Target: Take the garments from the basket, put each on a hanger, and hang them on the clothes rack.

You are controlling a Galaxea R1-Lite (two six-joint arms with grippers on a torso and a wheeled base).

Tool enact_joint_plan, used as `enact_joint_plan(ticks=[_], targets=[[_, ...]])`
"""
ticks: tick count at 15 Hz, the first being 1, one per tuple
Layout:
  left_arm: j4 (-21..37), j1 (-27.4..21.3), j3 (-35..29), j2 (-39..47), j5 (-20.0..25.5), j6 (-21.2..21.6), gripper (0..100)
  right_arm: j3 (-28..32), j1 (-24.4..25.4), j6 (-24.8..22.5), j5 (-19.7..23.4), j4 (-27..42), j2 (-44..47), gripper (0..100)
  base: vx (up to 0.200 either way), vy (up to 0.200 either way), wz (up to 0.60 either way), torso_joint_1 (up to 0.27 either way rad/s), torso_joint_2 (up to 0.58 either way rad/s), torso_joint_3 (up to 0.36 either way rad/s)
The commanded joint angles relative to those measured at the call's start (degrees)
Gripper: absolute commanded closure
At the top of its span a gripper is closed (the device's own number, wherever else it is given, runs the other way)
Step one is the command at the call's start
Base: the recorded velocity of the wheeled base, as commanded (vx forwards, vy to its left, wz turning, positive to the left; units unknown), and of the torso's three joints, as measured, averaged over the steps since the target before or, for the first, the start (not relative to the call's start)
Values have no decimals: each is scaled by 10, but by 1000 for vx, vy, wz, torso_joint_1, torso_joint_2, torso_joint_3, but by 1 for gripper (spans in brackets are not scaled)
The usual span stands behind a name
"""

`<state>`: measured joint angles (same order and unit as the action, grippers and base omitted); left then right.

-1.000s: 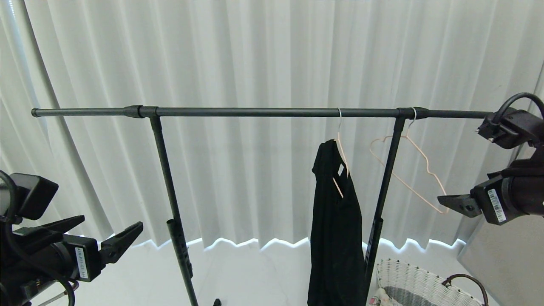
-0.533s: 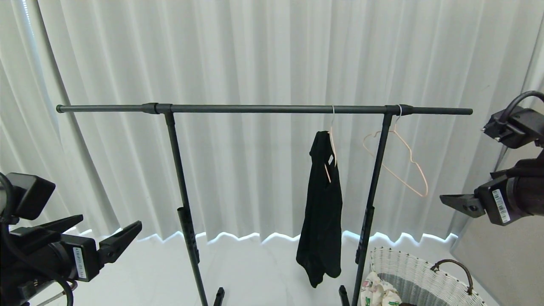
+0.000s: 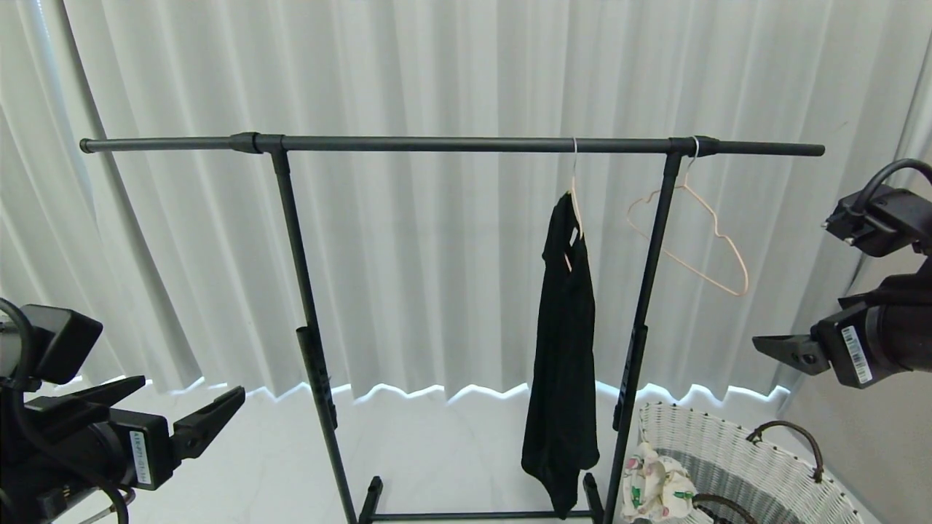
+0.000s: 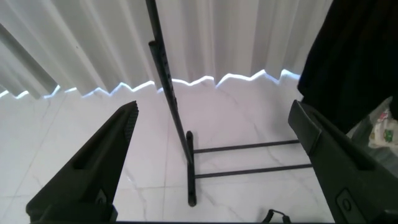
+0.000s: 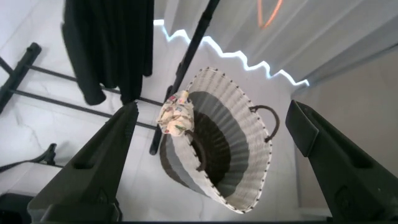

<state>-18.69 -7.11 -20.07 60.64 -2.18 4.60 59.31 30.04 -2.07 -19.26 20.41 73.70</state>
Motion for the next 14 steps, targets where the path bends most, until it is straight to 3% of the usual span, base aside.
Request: enact_joint_plan(ticks=[1,5,13,14], targets=[[0,0,4,2,-1,0,0,-2,-1,1,0,1,1,0,0,0,0,-203,500,286],[0,0,5,19,-41,2,0,-29,-19,1,1,0,3,0,0,0,0,-192,483,281],[0,-1,3,22,-41,2,0,-128,-53,-11,-1,-67,8,0,0,0,0,-154,449,290],[0,-1,0,22,-40,2,0,-143,-59,-20,-1,-71,8,0,200,0,0,-51,212,134]])
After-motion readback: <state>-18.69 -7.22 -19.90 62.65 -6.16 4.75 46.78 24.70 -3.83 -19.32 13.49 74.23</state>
